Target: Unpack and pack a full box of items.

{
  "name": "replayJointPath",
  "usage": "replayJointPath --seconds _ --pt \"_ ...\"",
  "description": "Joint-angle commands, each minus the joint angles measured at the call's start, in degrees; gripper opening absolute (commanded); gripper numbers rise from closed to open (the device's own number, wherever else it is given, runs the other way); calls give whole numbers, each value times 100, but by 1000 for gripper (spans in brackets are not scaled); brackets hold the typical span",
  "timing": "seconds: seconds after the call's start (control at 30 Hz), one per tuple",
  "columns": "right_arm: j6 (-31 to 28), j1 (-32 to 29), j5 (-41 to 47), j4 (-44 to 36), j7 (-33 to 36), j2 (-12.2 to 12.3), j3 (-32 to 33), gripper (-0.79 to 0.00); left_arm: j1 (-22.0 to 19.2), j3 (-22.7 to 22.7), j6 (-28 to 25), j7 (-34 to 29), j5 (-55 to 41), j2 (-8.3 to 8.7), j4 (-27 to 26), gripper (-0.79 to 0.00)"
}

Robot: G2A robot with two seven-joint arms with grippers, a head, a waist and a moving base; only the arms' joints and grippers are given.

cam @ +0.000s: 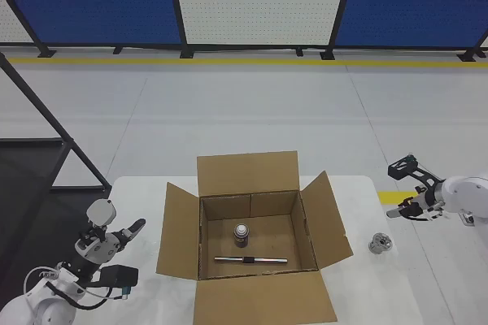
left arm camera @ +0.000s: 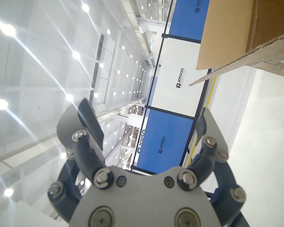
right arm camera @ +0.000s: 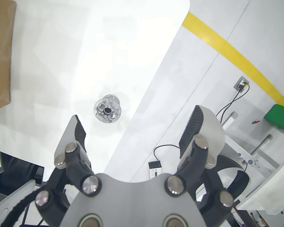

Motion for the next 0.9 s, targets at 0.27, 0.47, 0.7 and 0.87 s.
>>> replayJointPath --seconds 0.27,0.47,0.7,0.87 --pt "374 -2294 310 -4000 623 847 2501 0 0 0 0 0 0 0 0 0" --pt "515 -2899 425 -5468 768 952 3018 0 0 0 0 0 0 0 0 0" --pt "784 -2983 372 -6034 774 951 2935 0 0 0 0 0 0 0 0 0" --pt "784 -2983 372 -6034 774 951 2935 0 0 0 0 0 0 0 0 0"
